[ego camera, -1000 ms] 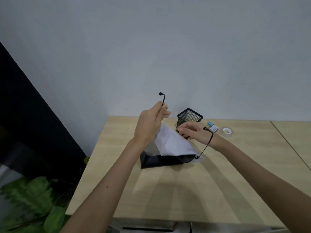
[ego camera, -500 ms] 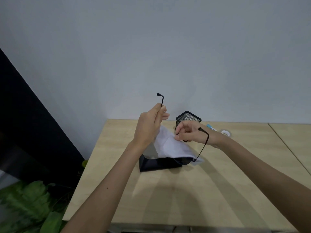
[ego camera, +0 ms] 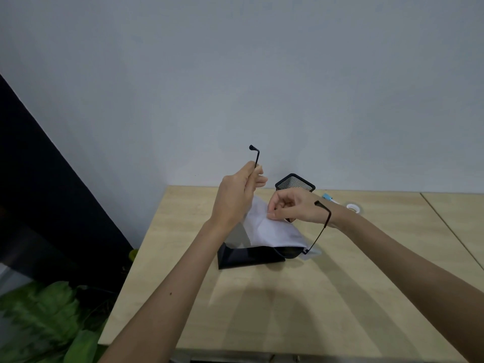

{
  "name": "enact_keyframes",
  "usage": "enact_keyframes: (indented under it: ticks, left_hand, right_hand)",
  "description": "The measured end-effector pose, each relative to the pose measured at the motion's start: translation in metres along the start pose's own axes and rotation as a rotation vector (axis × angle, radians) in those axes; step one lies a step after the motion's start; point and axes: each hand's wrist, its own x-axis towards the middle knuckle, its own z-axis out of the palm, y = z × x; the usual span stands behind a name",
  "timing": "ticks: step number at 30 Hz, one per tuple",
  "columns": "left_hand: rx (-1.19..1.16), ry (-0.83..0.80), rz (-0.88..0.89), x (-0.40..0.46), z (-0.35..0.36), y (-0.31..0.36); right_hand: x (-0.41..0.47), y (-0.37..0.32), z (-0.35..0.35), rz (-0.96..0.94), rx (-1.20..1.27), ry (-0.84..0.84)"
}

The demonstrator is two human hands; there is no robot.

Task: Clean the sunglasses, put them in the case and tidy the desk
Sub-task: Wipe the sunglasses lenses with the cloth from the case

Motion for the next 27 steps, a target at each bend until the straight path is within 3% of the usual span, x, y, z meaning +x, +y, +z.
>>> enact_keyframes:
  ticks: [8, 16, 18, 23, 25, 27]
  left_hand:
    - [0.057, -0.006, -0.024, 0.005, -0.003, -0.006]
    - [0.042, 0.019, -0.035, 0.012, -0.005, -0.004]
    - [0.032, 0.027, -0.034, 0.013, -0.005, -0.003]
    - [0.029, 0.03, -0.02, 0.013, -0.006, -0.003]
    - [0.042, 0.019, -0.014, 0.013, -0.005, -0.003]
    - [0.049, 0.009, -0.013, 0.014, -0.003, -0.002]
  right_hand:
    - [-0.005, -0.015, -0.009, -0.02, -0.006, -0.043]
    - [-0.009, -0.042, -0.024, 0.07, 0.06, -0.474]
    - [-0.009, -0.038, -0.024, 0.08, 0.114, -0.397]
    - [0.0, -0.011, -0.019, 0.065, 0.227, 0.159]
    - [0.004, 0.0, -0.014, 0.088, 0.099, 0.219]
    - [0.005, 0.007, -0.011, 0.159, 0.059, 0.124]
